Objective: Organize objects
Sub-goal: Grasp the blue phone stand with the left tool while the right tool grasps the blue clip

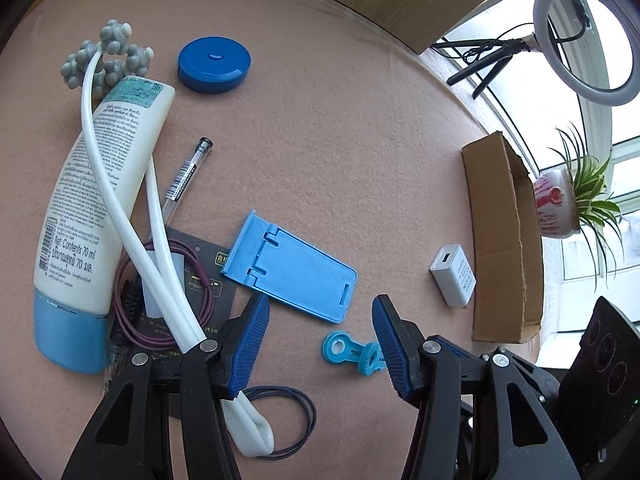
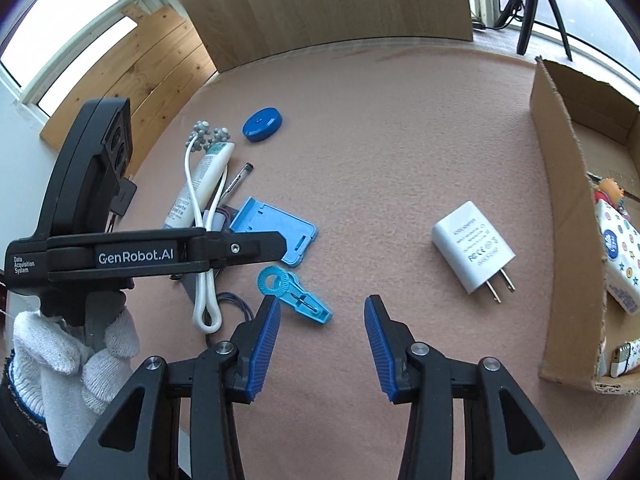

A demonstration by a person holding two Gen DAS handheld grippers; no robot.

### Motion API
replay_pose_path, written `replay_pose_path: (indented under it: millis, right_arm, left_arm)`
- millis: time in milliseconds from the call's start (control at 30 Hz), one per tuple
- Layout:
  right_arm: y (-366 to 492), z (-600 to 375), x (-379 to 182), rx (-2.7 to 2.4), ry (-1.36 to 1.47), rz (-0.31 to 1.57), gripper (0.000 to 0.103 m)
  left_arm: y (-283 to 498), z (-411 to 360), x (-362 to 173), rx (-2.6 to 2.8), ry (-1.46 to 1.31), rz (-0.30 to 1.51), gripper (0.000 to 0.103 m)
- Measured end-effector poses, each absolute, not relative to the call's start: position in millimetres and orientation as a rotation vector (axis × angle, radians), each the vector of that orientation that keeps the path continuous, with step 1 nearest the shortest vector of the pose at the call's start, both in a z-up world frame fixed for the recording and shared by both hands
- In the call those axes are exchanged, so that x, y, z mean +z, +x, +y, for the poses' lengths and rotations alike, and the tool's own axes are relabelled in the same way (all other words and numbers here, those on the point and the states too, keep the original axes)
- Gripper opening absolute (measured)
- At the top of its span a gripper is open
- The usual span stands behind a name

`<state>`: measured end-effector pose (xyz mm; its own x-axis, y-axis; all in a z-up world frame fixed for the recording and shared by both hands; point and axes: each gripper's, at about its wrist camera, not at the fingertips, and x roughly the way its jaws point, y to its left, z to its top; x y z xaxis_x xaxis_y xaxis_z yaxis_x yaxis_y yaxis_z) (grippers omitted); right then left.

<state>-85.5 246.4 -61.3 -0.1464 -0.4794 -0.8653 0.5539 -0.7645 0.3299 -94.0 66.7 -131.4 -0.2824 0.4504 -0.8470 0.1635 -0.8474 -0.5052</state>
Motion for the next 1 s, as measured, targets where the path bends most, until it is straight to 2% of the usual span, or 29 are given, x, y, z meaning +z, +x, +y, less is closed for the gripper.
replay_pose_path:
  millis: [133,733,767,833,1000]
  right_arm:
    - [-85.1,237.2,-71.9,-1.929,1.473,0.099,0.032]
    - [-79.8,226.9,-86.4,-1.963,1.468,0.101,0.032]
    - [-80.6,226.6,-87.7,-1.971,1.470,0.101,0.031]
    - [-82.3,226.4,-89.1,-1.990,1.473,0.105,0.021]
    - [-83.1,230.1,-88.3,-2.020,1.479,0.114,0.018]
  left_arm:
    - [-108.0,62.5,-129.8,2.274,-1.750,-0.769,0.057]
    - [-163.6,95.3,-122.9,2.318,-1.783,-0.410,0.052]
    - [-163.7,96.7,-122.5,2.321,-1.784,-0.398,0.052]
    - [-163.0,99.6,-122.1,2.330,-1.784,-0.380,0.053]
    - [-159.5,116.8,-121.5,2.356,-1.789,-0.302,0.054]
